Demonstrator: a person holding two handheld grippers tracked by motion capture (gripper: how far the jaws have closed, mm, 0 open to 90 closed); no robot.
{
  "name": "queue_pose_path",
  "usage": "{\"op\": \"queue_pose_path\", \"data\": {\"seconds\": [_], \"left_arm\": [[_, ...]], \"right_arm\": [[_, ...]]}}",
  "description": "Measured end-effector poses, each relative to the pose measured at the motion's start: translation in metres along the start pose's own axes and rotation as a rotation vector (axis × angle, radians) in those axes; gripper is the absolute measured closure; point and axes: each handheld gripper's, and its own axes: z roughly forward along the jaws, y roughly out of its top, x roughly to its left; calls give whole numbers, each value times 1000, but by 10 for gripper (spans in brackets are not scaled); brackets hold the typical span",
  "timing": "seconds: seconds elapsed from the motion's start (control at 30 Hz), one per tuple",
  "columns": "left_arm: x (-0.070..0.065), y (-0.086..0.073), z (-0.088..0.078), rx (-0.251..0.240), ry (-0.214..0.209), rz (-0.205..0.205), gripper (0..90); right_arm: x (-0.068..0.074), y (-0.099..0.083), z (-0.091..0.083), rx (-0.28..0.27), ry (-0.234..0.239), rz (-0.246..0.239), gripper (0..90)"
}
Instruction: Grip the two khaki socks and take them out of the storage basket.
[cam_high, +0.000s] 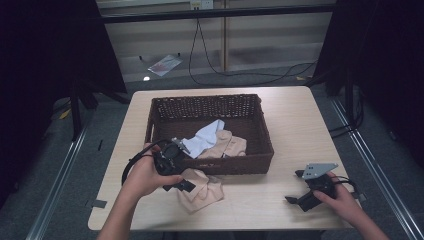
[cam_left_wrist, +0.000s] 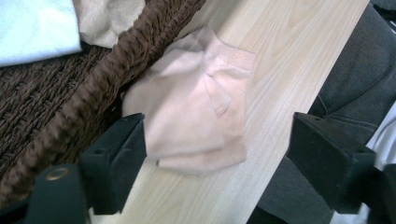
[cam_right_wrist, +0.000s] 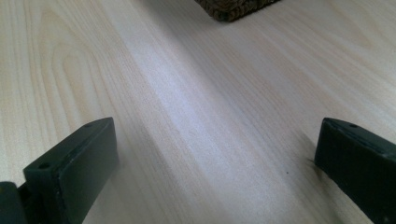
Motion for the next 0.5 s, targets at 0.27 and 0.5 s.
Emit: {"op": "queue_pose_path", "data": {"seconds": [0.27,0.5], "left_arm": [[0,-17,3,-24,34,33,118],[1,-33,9,-66,50,24,105]], "right_arm": [[0,0,0,0,0,0,0],[0,0,0,0,0,0,0]]}}
